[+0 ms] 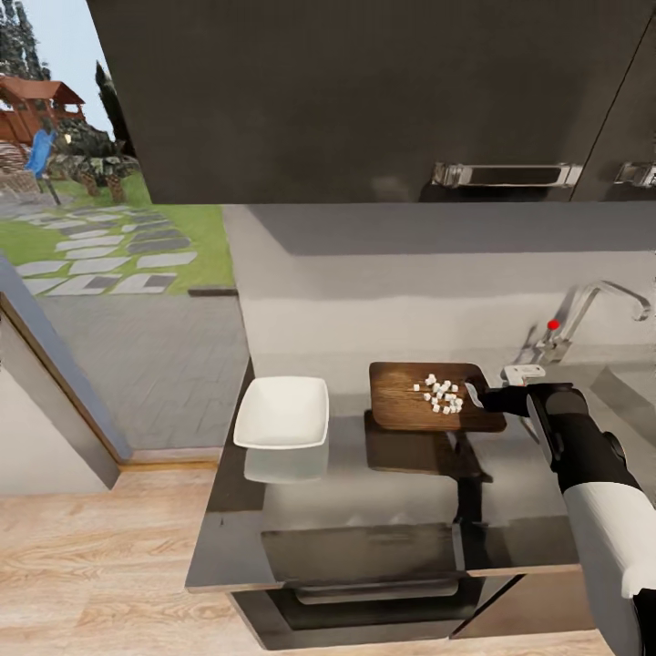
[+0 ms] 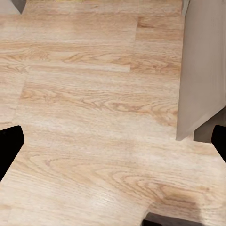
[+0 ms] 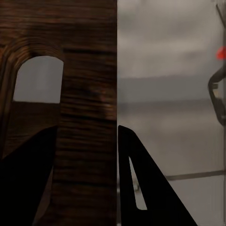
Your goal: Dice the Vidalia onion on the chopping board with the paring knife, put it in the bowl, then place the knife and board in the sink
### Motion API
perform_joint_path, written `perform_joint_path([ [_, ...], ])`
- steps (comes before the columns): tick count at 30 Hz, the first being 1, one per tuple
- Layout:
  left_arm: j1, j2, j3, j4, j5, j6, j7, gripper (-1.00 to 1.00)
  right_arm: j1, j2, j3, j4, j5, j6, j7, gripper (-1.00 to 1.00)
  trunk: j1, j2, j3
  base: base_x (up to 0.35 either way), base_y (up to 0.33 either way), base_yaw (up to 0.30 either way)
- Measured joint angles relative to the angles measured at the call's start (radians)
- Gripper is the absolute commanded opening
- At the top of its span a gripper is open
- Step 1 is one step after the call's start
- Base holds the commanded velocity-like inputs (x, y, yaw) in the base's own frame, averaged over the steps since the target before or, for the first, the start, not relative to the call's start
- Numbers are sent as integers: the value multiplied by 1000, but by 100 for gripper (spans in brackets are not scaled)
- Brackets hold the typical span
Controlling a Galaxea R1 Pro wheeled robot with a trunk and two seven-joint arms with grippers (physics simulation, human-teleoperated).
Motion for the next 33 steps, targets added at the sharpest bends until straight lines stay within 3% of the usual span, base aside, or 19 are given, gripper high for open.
perform_joint_path([
  [29, 1, 0, 0, 0, 0, 0, 0, 100, 0, 0, 2, 0, 0, 1, -1, -100, 0, 0, 46, 0, 0, 0],
  [33, 0, 0, 0, 0, 0, 0, 0, 100, 0, 0, 30, 0, -1, 1, -1, -100, 0, 0, 52, 0, 0, 0],
])
